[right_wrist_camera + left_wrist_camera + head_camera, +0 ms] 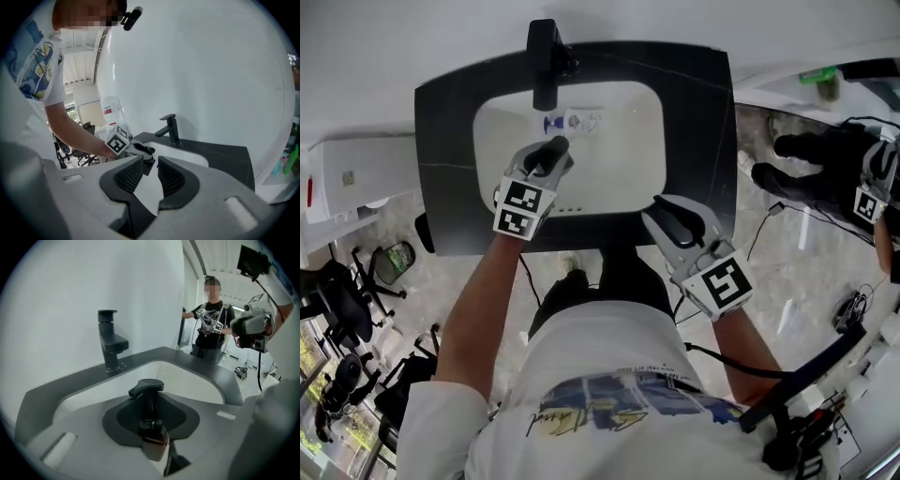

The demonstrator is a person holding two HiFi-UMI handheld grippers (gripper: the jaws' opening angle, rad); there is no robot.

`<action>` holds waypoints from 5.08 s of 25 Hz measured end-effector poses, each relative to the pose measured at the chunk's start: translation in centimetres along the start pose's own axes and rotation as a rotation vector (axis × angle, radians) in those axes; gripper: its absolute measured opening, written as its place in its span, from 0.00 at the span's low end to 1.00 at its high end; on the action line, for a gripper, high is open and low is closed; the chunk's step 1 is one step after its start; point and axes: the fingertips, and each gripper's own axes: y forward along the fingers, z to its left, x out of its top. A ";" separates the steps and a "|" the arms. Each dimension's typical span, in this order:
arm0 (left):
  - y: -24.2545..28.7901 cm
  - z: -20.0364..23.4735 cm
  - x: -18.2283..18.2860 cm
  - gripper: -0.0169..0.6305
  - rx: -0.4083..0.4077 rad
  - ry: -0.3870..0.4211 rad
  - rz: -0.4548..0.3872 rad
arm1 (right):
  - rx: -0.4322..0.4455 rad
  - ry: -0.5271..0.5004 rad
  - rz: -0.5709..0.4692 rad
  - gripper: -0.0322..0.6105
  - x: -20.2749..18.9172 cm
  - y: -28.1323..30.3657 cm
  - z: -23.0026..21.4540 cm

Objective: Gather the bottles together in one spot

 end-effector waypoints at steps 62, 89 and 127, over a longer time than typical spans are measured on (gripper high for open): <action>-2.2 20.8 10.9 0.40 0.581 -0.284 -0.490 | 0.002 -0.020 0.118 0.20 -0.6 -0.6 -2.5; -7.1 16.2 3.1 0.56 0.583 -0.355 -0.411 | -0.004 -0.021 0.078 0.20 -0.2 0.4 2.0; 6.6 8.6 -7.9 0.44 0.222 -1.552 -0.344 | -0.040 0.016 0.112 0.20 -3.4 -2.0 1.4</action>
